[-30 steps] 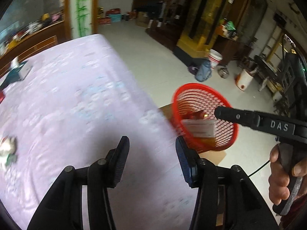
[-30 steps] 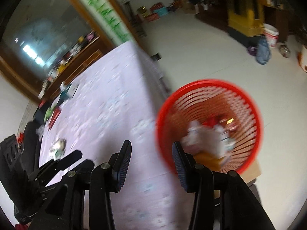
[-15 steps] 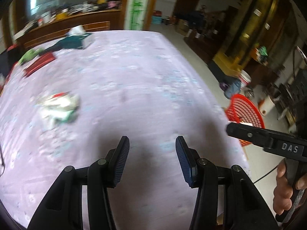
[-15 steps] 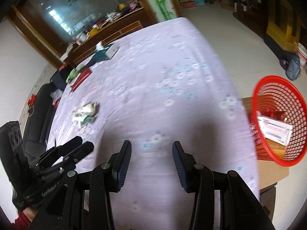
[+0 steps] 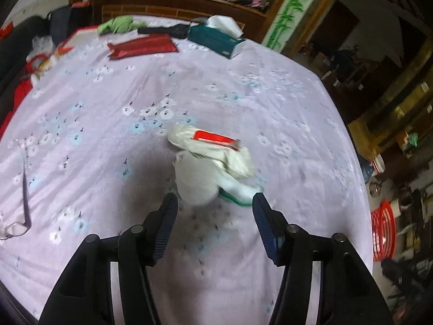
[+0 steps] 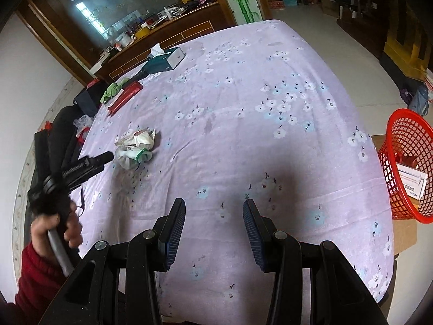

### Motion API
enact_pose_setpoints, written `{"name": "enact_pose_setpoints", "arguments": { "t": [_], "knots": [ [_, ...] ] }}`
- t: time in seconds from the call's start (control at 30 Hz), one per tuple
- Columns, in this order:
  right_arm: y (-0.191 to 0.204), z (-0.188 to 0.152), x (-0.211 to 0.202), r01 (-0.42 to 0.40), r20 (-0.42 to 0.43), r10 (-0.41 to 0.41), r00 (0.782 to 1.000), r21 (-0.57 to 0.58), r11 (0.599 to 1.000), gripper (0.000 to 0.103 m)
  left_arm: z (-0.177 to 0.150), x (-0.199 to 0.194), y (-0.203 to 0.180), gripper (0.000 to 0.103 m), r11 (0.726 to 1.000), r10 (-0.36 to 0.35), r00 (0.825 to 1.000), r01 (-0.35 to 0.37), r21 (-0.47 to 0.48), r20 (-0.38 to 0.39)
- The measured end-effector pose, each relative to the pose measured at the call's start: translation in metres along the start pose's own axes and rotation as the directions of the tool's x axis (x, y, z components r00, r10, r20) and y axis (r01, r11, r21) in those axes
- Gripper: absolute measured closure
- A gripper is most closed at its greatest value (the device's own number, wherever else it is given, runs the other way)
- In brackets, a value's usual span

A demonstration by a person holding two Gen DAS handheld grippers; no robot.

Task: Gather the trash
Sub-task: 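Grasp the white cloth glove on the table with the left gripper, then grasp the white wipes packet with red label using the right gripper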

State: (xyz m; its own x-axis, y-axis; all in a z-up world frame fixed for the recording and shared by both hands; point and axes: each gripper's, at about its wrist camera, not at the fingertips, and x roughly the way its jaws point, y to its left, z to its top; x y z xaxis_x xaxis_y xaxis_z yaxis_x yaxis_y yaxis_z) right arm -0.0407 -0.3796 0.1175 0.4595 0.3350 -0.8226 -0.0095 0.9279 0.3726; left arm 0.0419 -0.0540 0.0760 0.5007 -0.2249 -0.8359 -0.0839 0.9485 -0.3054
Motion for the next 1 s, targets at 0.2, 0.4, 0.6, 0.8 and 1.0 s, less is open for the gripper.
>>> {"name": "enact_pose_setpoints", "arguments": {
  "t": [0.2, 0.4, 0.6, 0.8, 1.0],
  "knots": [
    [0.010, 0.007, -0.004, 0.020, 0.011, -0.020, 1.000, -0.010, 1.000, 0.055, 0.010, 0.050, 0.006, 0.045, 1.000, 0.005, 0.998, -0.005, 0.003, -0.063],
    [0.040, 0.025, 0.010, 0.015, 0.005, -0.015, 1.000, -0.073, 0.997, 0.055, 0.006, 0.053, 0.018, 0.072, 1.000, -0.010, 1.000, 0.010, 0.029, -0.030],
    [0.094, 0.053, 0.049, -0.040, -0.024, 0.036, 0.999, -0.207, 0.978, 0.053, -0.012, 0.017, 0.036, 0.082, 0.997, -0.005, 1.000, 0.004, 0.075, 0.007],
    [0.148, 0.095, 0.122, -0.147, -0.079, 0.129, 0.989, -0.296, 0.944, 0.052, -0.043, -0.027, 0.055, 0.082, 0.995, 0.000, 0.999, -0.004, 0.104, 0.038],
    [0.168, 0.130, 0.202, -0.227, -0.154, 0.193, 0.969, -0.250, 0.941, 0.050, -0.058, -0.054, 0.069, 0.081, 0.992, 0.029, 0.997, -0.037, 0.117, 0.066]
  ]
}}
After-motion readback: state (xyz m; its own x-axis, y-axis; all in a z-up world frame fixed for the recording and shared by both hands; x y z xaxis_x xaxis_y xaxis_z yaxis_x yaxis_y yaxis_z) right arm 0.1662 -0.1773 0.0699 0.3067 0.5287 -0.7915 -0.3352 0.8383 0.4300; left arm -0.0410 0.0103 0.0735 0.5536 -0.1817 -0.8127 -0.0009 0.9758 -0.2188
